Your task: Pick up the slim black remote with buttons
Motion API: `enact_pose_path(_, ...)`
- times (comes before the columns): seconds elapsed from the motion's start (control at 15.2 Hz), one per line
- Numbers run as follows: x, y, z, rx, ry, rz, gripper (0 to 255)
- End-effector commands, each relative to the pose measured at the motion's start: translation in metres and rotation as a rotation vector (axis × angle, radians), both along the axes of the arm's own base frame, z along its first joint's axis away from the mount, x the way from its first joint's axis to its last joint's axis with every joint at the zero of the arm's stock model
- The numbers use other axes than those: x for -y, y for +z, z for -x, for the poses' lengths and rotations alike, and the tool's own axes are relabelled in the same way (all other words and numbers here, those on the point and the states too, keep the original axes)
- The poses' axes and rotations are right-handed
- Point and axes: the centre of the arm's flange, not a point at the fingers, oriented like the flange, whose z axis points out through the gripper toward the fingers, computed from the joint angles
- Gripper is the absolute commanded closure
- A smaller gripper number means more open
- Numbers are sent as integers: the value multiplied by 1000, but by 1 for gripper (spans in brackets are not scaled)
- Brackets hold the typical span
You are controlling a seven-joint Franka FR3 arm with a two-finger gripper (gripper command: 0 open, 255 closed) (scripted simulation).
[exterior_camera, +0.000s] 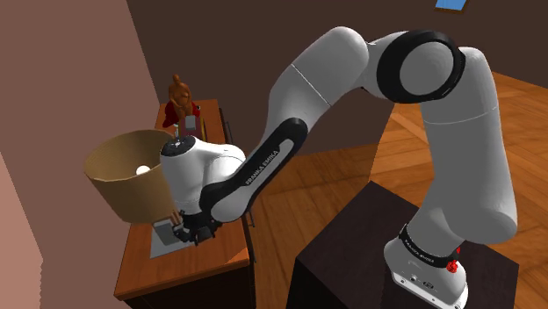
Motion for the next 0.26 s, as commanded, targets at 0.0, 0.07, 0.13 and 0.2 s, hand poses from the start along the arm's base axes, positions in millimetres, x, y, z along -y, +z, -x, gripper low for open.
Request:
enact_pose_path(0.0,-3,12,0,4,2,-4,255)
enact_pose_path(0.07,-3,17,0,4,2,-4,255)
enact_pose_path(0.13,-3,18,0,4,2,-4,255)
enact_pose_path(0.2,-3,18,0,4,2,-4,255)
